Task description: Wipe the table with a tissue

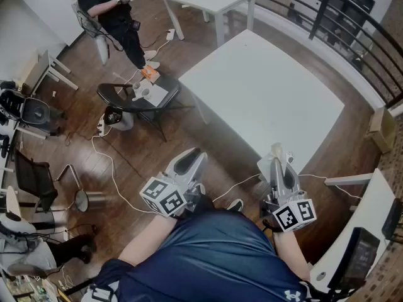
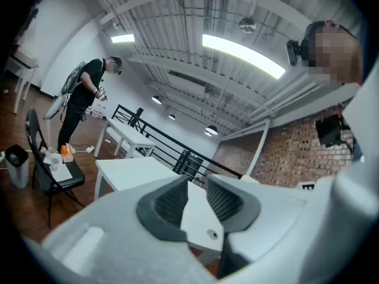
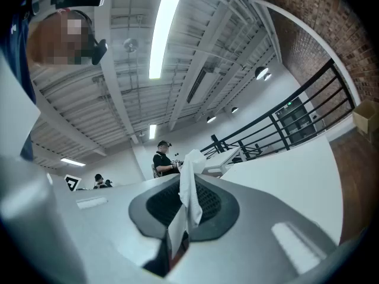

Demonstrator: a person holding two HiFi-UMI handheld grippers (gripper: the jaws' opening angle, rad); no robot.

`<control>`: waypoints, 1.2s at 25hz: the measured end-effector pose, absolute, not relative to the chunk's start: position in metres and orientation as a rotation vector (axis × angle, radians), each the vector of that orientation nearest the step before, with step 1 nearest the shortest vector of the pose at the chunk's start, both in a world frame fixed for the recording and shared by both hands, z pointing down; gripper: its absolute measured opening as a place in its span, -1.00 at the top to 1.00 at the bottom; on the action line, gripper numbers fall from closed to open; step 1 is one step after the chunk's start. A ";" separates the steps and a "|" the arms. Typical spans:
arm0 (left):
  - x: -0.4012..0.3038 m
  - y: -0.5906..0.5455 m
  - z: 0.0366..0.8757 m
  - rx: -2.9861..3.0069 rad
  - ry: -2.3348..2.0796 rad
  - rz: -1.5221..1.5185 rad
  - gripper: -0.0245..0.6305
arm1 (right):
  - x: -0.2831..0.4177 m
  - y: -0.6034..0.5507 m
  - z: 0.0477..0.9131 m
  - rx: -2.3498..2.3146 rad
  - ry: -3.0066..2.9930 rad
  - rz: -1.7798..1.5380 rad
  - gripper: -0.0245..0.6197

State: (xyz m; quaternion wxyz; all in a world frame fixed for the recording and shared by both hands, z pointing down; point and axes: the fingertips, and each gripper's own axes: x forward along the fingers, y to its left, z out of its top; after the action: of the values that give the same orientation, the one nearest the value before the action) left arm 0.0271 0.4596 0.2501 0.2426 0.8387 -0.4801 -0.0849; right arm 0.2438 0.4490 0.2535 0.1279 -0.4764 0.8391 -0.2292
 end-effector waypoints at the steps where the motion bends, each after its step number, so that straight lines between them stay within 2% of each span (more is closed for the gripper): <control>1: 0.024 0.457 0.250 2.289 -1.317 -0.238 0.64 | 0.243 0.446 0.253 -1.393 2.440 -0.665 0.87; 9: -0.016 0.399 0.259 2.284 -1.279 -0.282 0.64 | 0.214 0.399 0.256 -1.495 2.445 -0.633 0.87; 22: -0.103 0.285 0.255 2.380 -1.076 -0.244 0.64 | 0.122 0.298 0.230 -1.748 2.304 -0.600 0.87; 30: -0.122 0.235 0.267 2.347 -1.102 -0.242 0.64 | 0.108 0.249 0.242 -1.745 2.303 -0.629 0.87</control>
State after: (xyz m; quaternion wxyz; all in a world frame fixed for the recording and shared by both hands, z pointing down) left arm -0.1220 0.2352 0.2667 0.2654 0.8690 -0.4080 -0.0896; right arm 0.1084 0.2490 0.2421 0.0922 -0.5875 0.7755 -0.2117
